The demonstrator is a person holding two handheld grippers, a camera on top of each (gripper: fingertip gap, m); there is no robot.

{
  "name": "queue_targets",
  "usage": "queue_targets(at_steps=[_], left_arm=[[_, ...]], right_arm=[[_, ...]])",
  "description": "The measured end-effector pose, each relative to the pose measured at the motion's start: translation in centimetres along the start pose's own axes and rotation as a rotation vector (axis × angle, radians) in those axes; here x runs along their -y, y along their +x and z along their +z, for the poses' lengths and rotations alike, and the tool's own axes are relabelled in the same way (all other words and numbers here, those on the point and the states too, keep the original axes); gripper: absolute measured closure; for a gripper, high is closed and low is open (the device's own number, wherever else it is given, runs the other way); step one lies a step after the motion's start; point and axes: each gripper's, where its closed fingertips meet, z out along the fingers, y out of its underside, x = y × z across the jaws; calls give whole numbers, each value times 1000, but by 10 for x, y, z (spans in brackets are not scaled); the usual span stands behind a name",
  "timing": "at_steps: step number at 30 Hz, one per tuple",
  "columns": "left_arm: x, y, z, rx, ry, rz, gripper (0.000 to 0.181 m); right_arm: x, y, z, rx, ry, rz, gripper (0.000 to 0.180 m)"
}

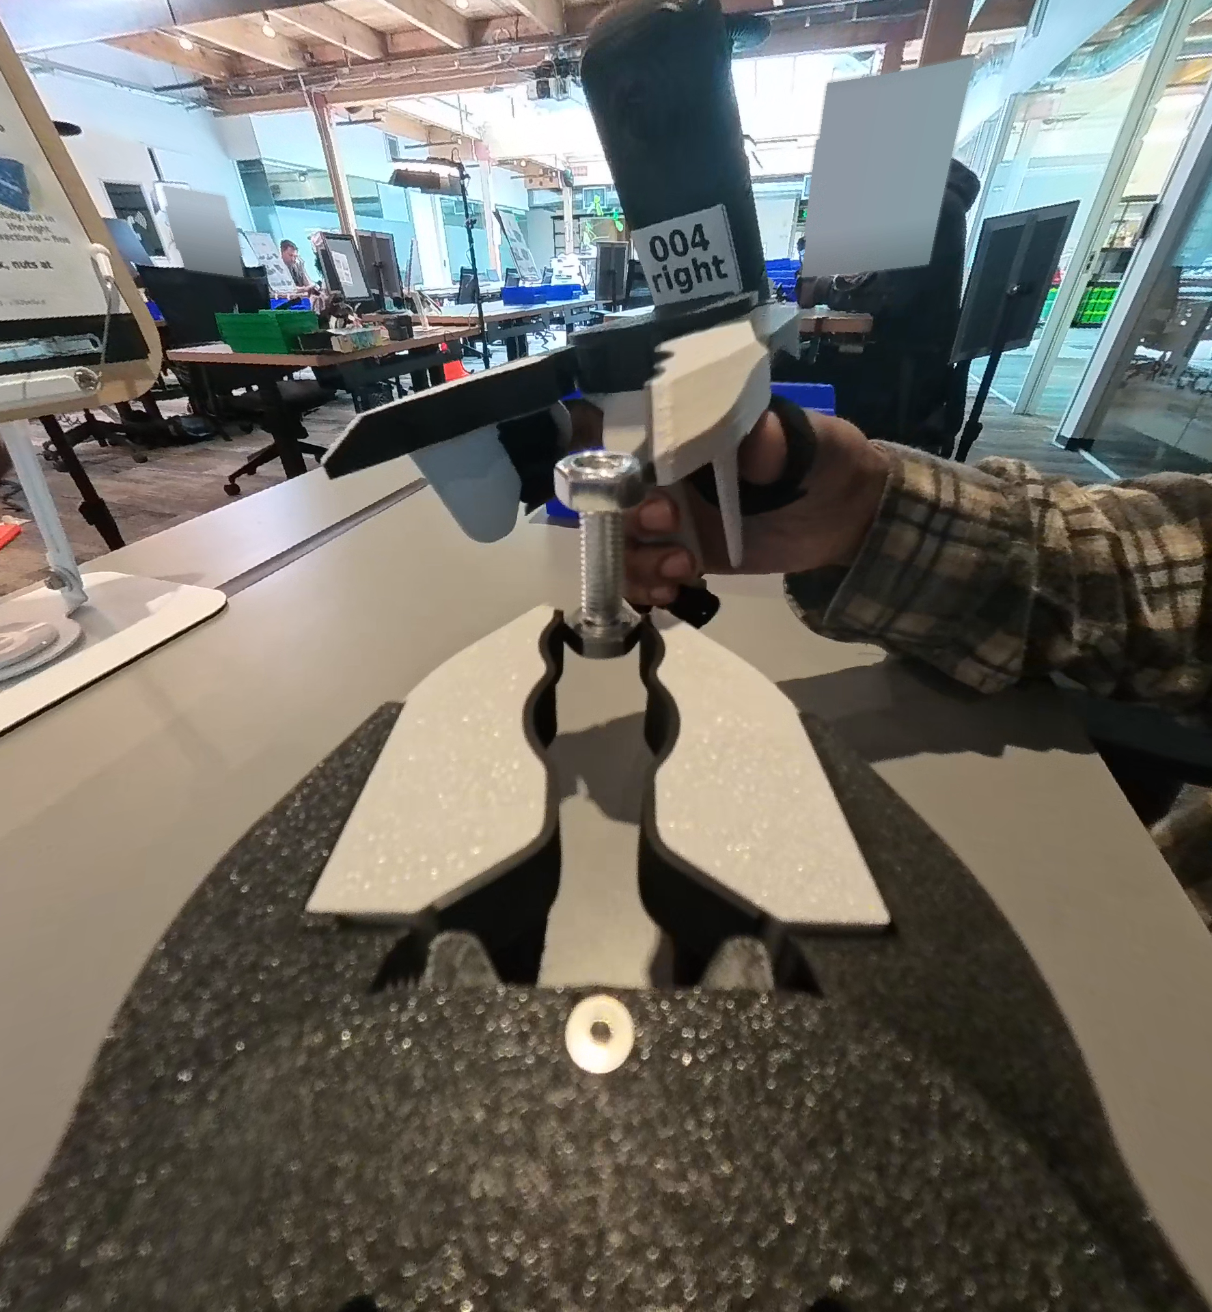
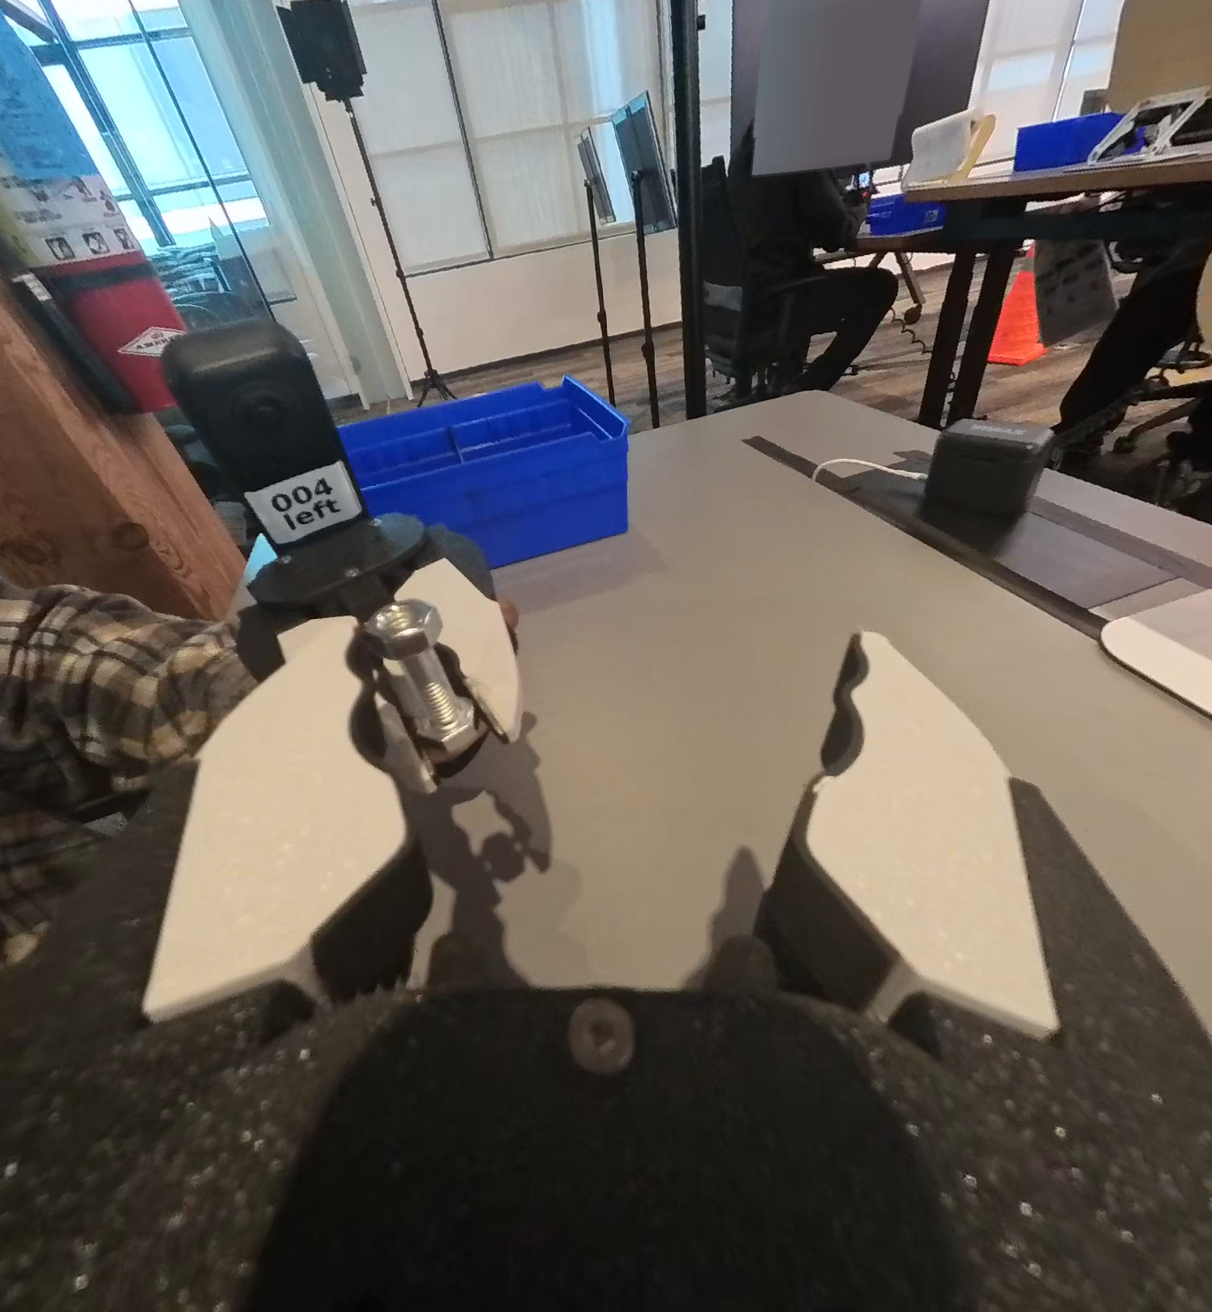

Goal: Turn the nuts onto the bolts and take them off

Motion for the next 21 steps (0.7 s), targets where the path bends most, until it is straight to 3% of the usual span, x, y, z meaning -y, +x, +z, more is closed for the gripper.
queue_targets(at_steps=[21], left_arm=[[0,0,0,2,1,6,161]], right_arm=[[4,-5,-2,35,16,-11,62]])
